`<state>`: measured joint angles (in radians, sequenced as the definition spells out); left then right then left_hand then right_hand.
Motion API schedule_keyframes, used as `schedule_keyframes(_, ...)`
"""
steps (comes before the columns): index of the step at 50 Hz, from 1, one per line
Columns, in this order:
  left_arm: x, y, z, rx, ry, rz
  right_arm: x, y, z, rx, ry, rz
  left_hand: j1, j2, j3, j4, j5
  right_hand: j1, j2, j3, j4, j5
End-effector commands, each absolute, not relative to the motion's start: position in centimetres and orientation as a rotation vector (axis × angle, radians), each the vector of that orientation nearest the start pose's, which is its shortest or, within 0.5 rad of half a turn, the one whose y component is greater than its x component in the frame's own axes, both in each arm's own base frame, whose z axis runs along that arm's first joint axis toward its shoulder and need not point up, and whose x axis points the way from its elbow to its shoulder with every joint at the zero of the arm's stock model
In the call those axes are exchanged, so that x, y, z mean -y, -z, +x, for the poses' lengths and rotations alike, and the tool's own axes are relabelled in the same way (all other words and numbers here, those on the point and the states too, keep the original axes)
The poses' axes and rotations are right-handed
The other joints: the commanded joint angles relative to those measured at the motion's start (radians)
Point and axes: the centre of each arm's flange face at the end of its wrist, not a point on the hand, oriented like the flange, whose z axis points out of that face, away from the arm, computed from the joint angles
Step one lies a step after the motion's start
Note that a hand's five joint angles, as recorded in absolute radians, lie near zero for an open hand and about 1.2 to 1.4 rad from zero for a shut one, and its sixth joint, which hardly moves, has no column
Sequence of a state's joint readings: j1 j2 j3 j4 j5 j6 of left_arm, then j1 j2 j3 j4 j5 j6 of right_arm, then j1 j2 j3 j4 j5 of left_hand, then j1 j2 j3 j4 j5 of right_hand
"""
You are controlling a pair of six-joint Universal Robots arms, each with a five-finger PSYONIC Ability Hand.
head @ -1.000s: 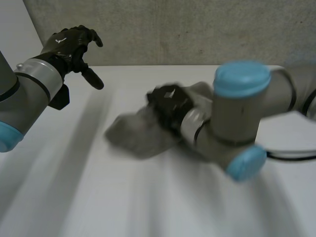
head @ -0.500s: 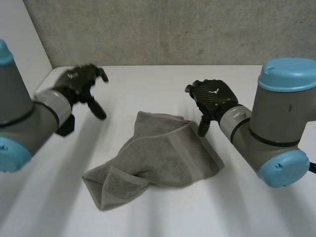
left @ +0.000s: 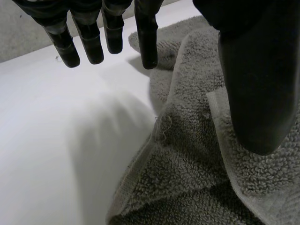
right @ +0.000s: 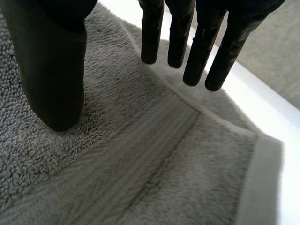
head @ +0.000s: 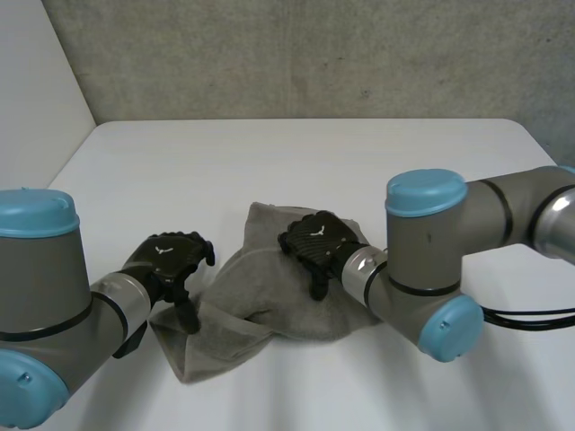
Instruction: Fold the towel.
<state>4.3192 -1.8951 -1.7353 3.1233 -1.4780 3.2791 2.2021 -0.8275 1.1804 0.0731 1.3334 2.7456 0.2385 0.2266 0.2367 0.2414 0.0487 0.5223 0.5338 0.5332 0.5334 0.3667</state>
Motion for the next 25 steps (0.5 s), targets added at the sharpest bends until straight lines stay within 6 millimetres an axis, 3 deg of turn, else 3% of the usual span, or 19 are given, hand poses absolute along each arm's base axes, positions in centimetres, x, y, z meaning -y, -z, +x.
schedule_keyframes(1,22.7,-15.0,-24.9,-2.812,1.621,0.848,24.5,-12.7,37.2,-2.039,1.372,-1.358,-0.043,-0.031,-0.041,-0.045,-0.027,0.743,0.731,0.732,0.732,0.724)
schedule_keyframes(5,22.2,-14.8,-25.4,-2.818,1.616,0.882,24.8,-14.3,36.8,-2.037,1.386,-1.334,-0.028,-0.016,-0.026,-0.031,-0.013,0.874,0.862,0.863,0.863,0.855)
schedule_keyframes(7,21.8,-14.9,-25.8,-2.816,1.622,0.908,25.6,-18.1,36.2,-1.996,1.502,-1.269,-0.016,-0.004,-0.014,-0.019,-0.001,0.874,0.862,0.863,0.863,0.855)
schedule_keyframes(8,21.6,-14.9,-26.0,-2.815,1.627,0.921,25.6,-18.1,36.2,-1.995,1.502,-1.269,-0.016,-0.004,-0.014,-0.019,-0.001,0.874,0.862,0.863,0.863,0.855)
schedule_keyframes(10,21.5,-15.2,-26.3,-2.813,1.642,0.926,27.4,-21.5,34.5,-1.983,1.621,-1.136,-0.019,-0.007,-0.017,-0.022,-0.004,0.874,0.862,0.863,0.863,0.855)
schedule_keyframes(13,21.7,-15.7,-26.7,-2.821,1.683,0.907,28.2,-23.2,33.2,-1.975,1.685,-1.057,-0.019,-0.007,-0.017,-0.022,-0.004,0.874,0.862,0.863,0.863,0.855)
schedule_keyframes(17,21.9,-16.2,-27.3,-2.84,1.72,0.879,28.4,-23.5,32.2,-2.002,1.692,-1.039,-0.019,-0.007,-0.017,-0.022,-0.004,0.874,0.862,0.863,0.863,0.855)
schedule_keyframes(25,22.0,-15.2,-28.0,-2.881,1.688,0.879,27.7,-21.6,29.3,-2.118,1.631,-1.035,-0.01,0.002,-0.009,-0.013,0.005,0.874,0.862,0.863,0.863,0.855)
